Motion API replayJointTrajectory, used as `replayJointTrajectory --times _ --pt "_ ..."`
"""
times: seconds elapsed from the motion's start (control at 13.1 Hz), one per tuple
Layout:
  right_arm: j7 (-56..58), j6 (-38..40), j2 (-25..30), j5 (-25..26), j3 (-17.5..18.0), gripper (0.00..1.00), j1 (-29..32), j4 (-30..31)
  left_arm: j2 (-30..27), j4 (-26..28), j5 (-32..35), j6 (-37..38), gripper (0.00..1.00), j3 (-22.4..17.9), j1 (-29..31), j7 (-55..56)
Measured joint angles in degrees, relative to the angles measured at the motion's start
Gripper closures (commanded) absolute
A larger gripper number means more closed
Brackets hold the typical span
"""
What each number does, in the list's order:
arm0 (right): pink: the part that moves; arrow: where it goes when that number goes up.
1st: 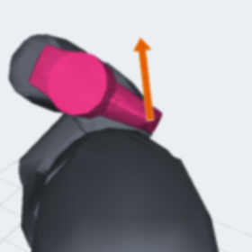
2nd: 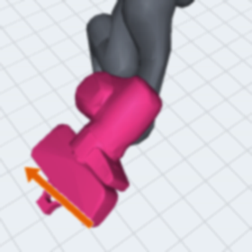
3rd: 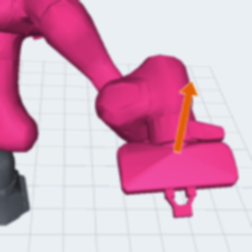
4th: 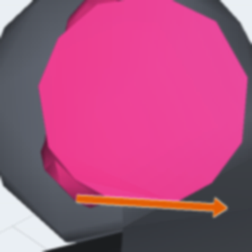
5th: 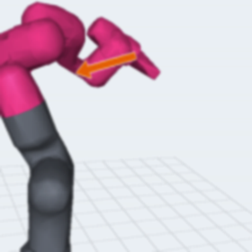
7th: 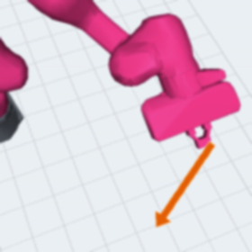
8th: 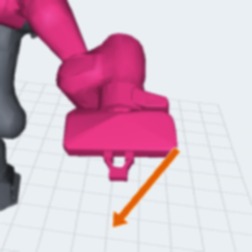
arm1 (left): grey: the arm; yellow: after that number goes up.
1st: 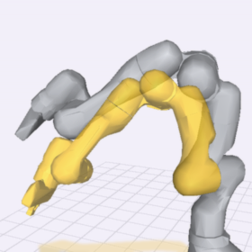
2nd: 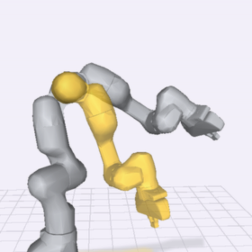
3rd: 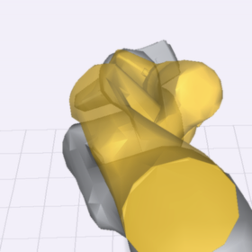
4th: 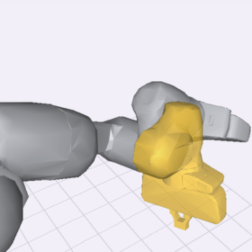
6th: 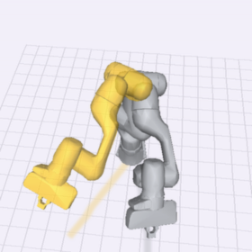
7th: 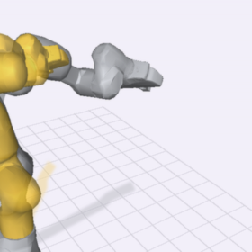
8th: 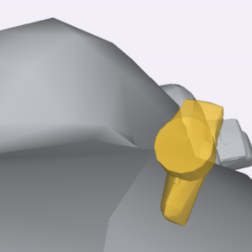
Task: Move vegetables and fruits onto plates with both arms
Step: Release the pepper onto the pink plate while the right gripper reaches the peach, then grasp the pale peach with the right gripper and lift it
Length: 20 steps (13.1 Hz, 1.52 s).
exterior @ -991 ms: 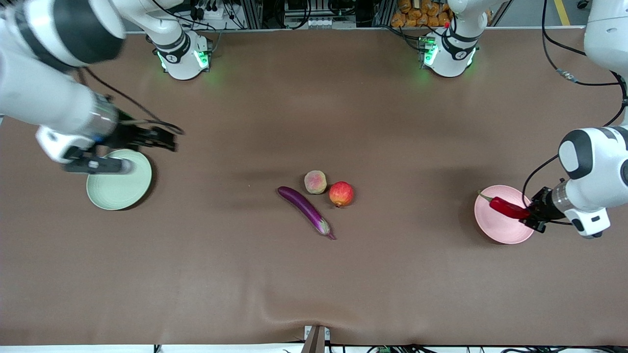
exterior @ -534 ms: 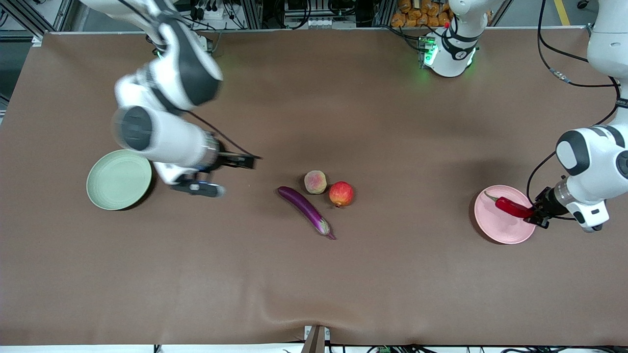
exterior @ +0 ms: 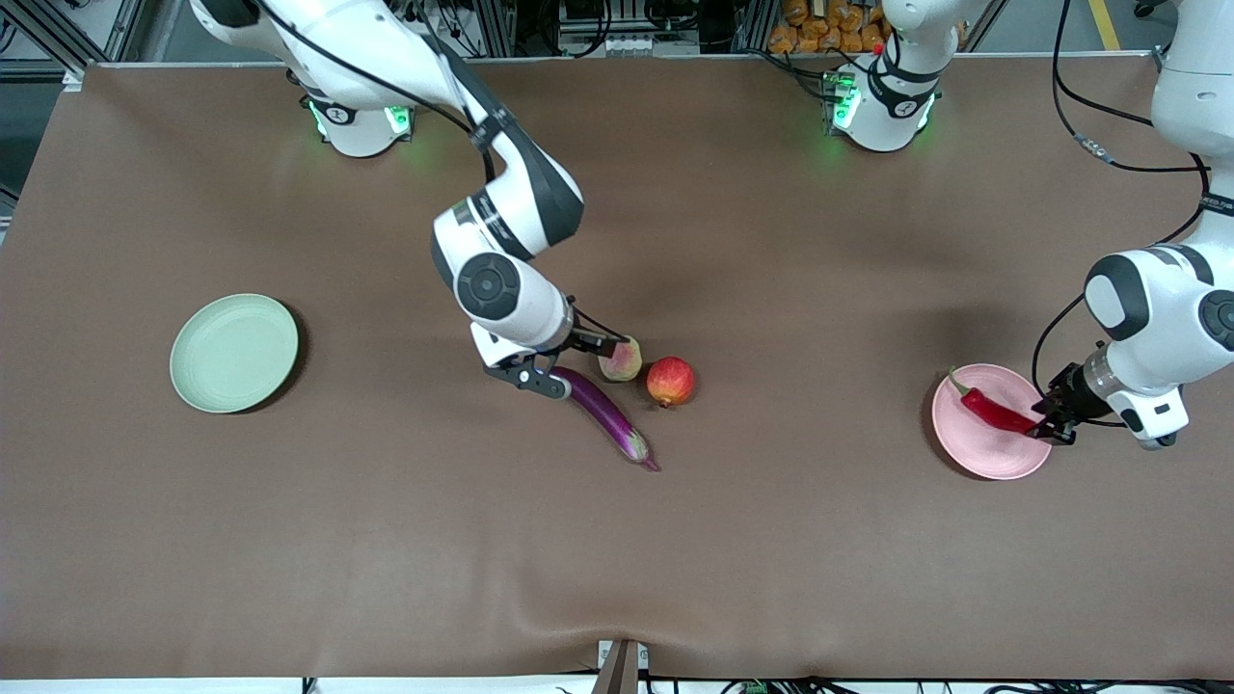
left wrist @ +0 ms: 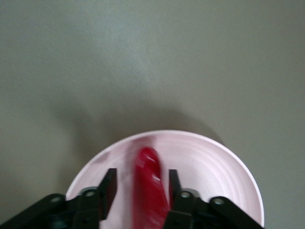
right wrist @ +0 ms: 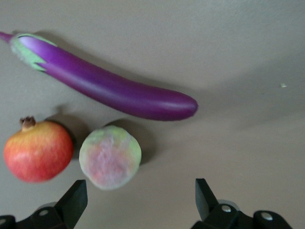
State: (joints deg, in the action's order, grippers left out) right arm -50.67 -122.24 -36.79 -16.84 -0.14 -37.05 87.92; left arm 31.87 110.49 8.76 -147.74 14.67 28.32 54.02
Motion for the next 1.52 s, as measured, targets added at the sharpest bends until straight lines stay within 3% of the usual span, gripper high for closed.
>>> replayJointTrajectory --times 0.23,0.91,1.14,1.37,1.45,1.52 --pt "-2.65 -2.51 -2.92 -2.17 -0.01 0.00 -0.42 -1.71 0.00 -0.06 0.00 -0.40 0.00 0.03 0.41 -0.05" --pt "-9.01 -6.77 -8.65 -3.06 0.00 0.00 -3.16 -5.05 -2.16 -3.24 0.00 0.86 0.00 3.41 0.11 -0.03" --pt "-9.52 -6.90 -8.87 -3.08 -0.03 0.00 -3.32 -5.08 -2.56 -8.14 0.00 6.78 0.00 4.72 -3.63 2.81" --pt "-10.17 -7.89 -9.53 -3.09 -0.01 0.00 -3.93 -5.08 -2.55 -9.29 0.01 8.01 0.00 4.75 -8.87 7.90" --pt "-10.27 -8.49 -9.94 -3.09 -0.01 0.20 -4.21 -5.09 -2.55 -9.35 0.00 8.01 0.00 4.77 -10.55 9.71" --pt "-10.28 -8.79 -10.32 -3.08 -0.01 0.76 -4.48 -5.09 -2.55 -9.58 0.01 8.01 0.00 4.77 -12.19 11.59"
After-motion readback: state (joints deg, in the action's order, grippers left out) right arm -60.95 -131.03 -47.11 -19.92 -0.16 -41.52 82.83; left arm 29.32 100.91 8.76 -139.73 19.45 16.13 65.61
